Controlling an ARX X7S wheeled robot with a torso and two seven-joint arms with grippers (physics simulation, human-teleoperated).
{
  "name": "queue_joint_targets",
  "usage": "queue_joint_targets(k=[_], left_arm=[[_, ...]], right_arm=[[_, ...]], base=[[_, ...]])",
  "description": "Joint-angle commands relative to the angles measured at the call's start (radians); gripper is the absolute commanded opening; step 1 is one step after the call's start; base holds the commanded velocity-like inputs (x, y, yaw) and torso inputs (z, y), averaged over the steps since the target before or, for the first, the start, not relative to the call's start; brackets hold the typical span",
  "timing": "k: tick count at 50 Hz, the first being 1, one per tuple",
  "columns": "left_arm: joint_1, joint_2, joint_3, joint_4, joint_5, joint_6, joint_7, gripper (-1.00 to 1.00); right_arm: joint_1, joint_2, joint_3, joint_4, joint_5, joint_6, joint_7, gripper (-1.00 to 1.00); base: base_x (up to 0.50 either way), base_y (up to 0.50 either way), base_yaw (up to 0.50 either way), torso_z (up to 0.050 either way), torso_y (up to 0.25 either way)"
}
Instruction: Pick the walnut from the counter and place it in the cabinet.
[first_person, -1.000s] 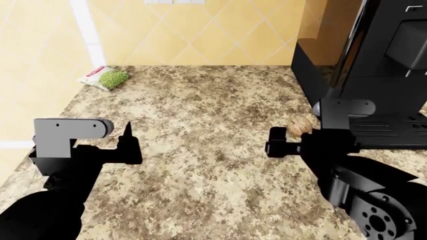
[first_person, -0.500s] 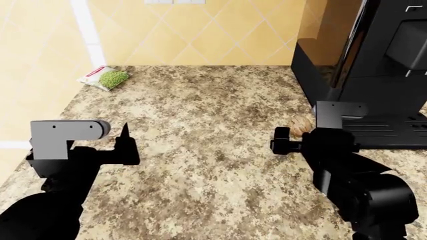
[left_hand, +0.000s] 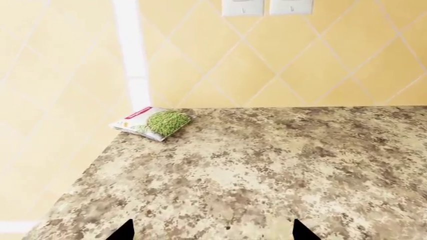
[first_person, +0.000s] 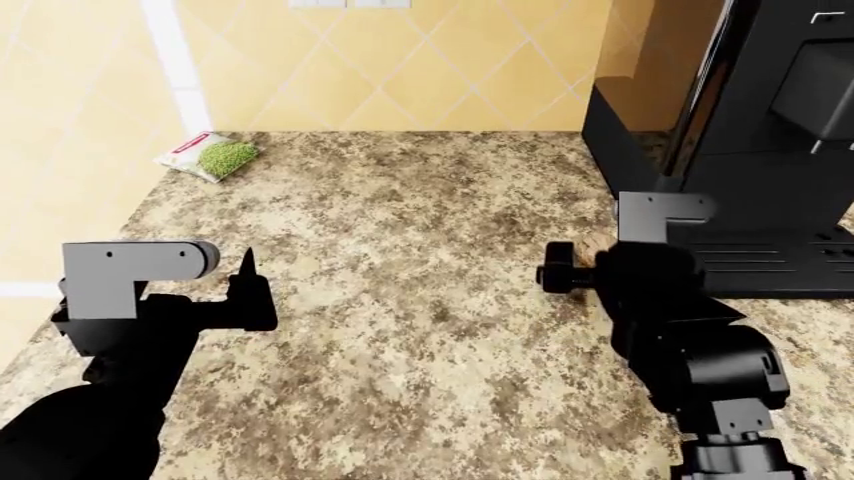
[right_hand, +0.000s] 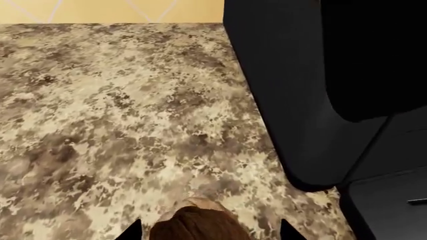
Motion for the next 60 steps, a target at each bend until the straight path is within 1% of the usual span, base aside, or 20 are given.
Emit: queue_joint_targets(k=[1,3,4,12,24,27,33,39,49,60], left_arm=[[0.001,-0.002,0.005,-0.013,0.002,0.009,-0.002,1.00],[0.001,-0.002,0.004,-0.015,0.001,0.010,-0.003,1.00],[0.001,-0.002,0.004,-0.015,0.001,0.010,-0.004,1.00],[0.003,-0.004,0.007,-0.019,0.000,0.015,-0.004,1.00],[-0.002,-0.005,0.006,-0.012,-0.008,0.011,-0.010,1.00],[-0.002,-0.005,0.006,-0.010,-0.010,0.010,-0.011,1.00],[-0.006,-0.004,0.008,-0.006,-0.016,0.006,-0.013,1.00],[-0.008,-0.004,0.009,-0.005,-0.020,0.006,-0.014,1.00],[-0.013,-0.001,0.004,0.007,-0.033,0.001,-0.019,1.00],[-0.026,0.002,-0.015,0.031,-0.057,-0.021,-0.030,1.00]], right_arm=[[0.036,-0.015,-0.040,0.167,-0.050,-0.087,-0.015,1.00],[0.041,-0.016,-0.041,0.181,-0.054,-0.095,-0.014,1.00],[0.042,-0.017,-0.042,0.185,-0.055,-0.098,-0.014,-1.00],[0.033,-0.016,-0.037,0.184,-0.050,-0.101,-0.011,-1.00],[-0.001,-0.007,-0.022,0.109,-0.024,-0.072,-0.001,-1.00],[-0.021,0.001,-0.014,0.027,0.004,-0.037,-0.007,-1.00],[-0.058,0.017,0.018,-0.228,0.102,0.073,-0.019,-1.00],[-0.084,0.009,0.070,-0.407,0.182,0.168,0.021,-1.00],[-0.110,0.010,0.135,-0.654,0.281,0.262,0.072,-1.00],[-0.153,0.014,0.174,-0.848,0.343,0.298,0.118,-1.00]], base=[[0.00,0.00,0.00,0.000,0.000],[0.00,0.00,0.00,0.000,0.000],[0.00,0.00,0.00,0.000,0.000],[0.00,0.00,0.00,0.000,0.000],[0.00,0.00,0.00,0.000,0.000],[0.00,0.00,0.00,0.000,0.000],[0.00,0.00,0.00,0.000,0.000],[0.00,0.00,0.00,0.000,0.000],[0.00,0.00,0.00,0.000,0.000],[0.00,0.00,0.00,0.000,0.000]])
